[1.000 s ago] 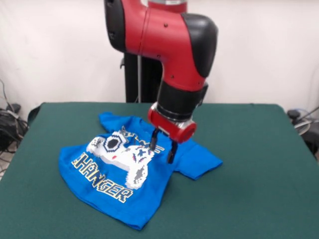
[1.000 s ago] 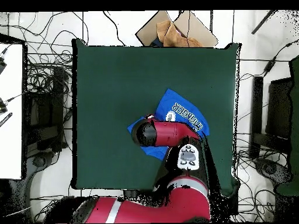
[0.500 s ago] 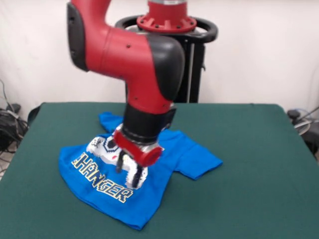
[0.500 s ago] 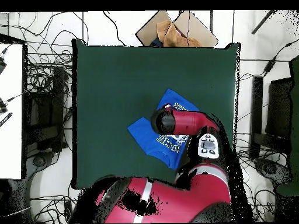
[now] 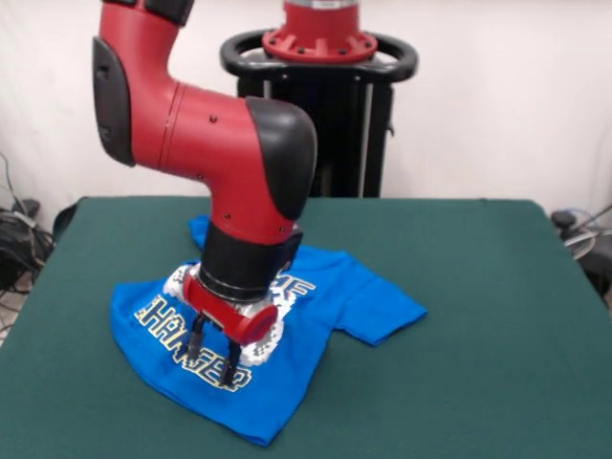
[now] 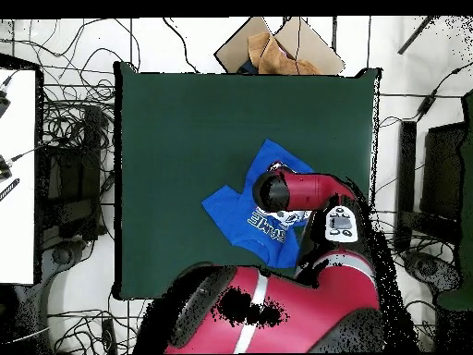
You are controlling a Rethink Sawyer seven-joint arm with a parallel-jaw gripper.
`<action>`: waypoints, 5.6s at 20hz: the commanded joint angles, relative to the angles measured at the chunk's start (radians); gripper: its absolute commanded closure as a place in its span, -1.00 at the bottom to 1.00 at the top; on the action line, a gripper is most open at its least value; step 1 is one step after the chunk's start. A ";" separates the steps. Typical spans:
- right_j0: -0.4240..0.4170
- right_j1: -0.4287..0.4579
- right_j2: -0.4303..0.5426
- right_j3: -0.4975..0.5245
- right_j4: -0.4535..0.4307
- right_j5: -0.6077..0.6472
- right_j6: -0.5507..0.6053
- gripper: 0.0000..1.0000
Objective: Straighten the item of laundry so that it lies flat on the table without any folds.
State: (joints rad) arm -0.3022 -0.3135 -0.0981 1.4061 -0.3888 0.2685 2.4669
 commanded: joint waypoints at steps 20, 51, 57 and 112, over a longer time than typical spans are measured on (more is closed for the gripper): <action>-0.108 0.216 0.377 -0.003 -0.240 -0.299 -0.100 -1.00; 0.226 0.272 0.024 -0.182 -0.165 -0.372 0.043 -1.00; 0.304 0.293 -0.078 -0.202 -0.116 -0.373 0.071 -1.00; 0.087 -0.138 0.160 0.268 -0.039 0.080 0.000 -1.00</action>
State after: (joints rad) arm -0.2131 -0.4508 0.0001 1.5581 -0.4677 0.3622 2.3985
